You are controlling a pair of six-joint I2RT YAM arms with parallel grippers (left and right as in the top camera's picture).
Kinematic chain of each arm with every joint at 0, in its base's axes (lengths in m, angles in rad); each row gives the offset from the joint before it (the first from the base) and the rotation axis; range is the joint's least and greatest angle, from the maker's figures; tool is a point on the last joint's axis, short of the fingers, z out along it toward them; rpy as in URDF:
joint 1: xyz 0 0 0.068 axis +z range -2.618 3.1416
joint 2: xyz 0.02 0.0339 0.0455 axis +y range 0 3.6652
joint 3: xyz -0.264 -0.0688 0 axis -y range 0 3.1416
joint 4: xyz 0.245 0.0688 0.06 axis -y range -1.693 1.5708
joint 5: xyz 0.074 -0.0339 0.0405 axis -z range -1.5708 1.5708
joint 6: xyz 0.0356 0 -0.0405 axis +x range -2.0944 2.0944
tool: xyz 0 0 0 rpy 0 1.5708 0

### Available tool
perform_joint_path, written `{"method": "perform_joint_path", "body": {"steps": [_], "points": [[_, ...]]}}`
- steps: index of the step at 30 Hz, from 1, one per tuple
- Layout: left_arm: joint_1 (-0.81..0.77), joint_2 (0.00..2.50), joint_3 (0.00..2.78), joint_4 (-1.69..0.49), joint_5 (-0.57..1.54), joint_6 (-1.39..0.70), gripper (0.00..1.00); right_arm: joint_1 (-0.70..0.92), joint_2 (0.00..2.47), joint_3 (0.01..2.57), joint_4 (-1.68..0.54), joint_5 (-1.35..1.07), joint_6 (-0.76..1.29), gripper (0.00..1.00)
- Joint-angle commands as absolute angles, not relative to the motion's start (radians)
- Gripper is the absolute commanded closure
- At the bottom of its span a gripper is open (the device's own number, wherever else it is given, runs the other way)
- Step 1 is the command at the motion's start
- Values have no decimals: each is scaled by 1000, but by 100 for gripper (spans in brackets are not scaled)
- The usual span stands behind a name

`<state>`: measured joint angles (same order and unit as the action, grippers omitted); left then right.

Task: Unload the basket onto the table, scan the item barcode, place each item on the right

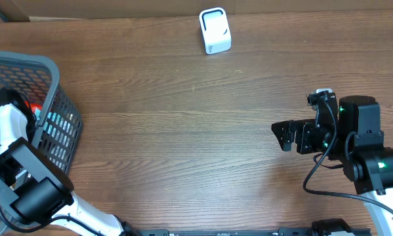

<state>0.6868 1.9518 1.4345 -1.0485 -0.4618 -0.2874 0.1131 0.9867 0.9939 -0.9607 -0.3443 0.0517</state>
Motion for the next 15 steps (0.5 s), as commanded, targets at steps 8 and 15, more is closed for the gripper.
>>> {"method": "perform_joint_path", "body": {"steps": [8, 15], "points": [[680, 1969, 1460, -981, -636, -386, 30, 118, 992, 1015, -957, -353, 49, 0], [682, 1970, 1421, -915, -635, -370, 41, 118, 1037, 1015, -957, -354, 49, 0]]}}
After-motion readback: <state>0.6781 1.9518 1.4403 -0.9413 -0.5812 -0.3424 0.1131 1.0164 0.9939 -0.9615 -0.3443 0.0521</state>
